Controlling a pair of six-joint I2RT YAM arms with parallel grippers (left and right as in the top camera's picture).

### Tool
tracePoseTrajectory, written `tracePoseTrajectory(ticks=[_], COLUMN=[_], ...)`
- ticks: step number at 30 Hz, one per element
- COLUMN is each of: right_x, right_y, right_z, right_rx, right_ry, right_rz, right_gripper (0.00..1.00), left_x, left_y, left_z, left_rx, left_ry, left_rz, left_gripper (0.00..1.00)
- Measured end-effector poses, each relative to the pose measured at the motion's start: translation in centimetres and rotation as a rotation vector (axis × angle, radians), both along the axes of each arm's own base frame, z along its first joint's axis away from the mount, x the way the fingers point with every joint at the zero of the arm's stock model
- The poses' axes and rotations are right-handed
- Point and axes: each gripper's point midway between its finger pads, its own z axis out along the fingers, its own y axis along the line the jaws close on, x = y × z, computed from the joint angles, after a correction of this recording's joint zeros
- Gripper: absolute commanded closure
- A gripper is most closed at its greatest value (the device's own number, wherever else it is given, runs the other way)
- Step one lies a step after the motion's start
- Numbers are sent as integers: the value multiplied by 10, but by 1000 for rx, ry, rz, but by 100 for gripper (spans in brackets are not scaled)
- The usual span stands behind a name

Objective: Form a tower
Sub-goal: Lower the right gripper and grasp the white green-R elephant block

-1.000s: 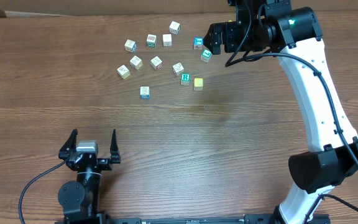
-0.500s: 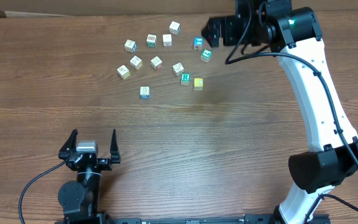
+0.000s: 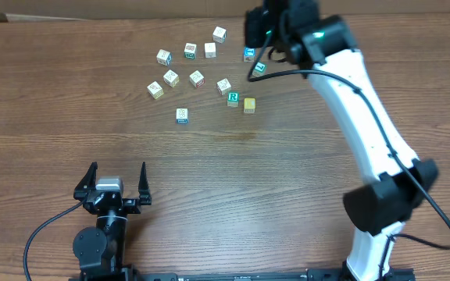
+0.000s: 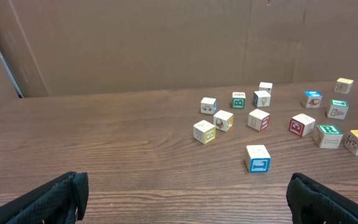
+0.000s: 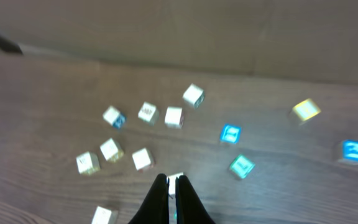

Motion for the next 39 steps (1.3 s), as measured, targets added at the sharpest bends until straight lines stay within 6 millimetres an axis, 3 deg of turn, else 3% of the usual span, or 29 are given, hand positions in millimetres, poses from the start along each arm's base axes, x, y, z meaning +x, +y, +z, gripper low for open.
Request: tracePoseTrajectory(ticks=[2, 3, 5, 10, 13, 17, 25, 27, 31, 37, 39], right_x=[5, 8, 14, 14, 8, -2, 0, 3, 10, 20, 22], right_y=[9, 13, 19, 33, 48, 64, 66, 68, 69, 61, 56], right_z=[-26, -42, -76, -125, -160, -195, -214, -218, -238, -248, -248], right_rx=[-31, -44, -78, -125, -156, -190, -211, -219, -257, -277, -282], right_ry=[35, 60, 107, 178, 231, 287, 294, 284, 265, 246, 250], right_rz=[11, 12, 20, 43, 70, 102, 123, 137, 170, 165, 157], right_gripper=[75, 55, 52, 32, 29, 28, 25, 31, 33, 59, 64], left_x=[0, 0, 0, 0, 0, 0, 0, 0, 0, 0, 0], left_y=[0, 0, 0, 0, 0, 0, 0, 0, 0, 0, 0], left_z=[0, 0, 0, 0, 0, 0, 0, 0, 0, 0, 0], left_rx=[0, 0, 0, 0, 0, 0, 0, 0, 0, 0, 0], left_ry=[0, 0, 0, 0, 0, 0, 0, 0, 0, 0, 0], left_rz=[0, 0, 0, 0, 0, 0, 0, 0, 0, 0, 0], left_gripper=[0, 0, 1, 0, 1, 1, 0, 0, 0, 0, 0])
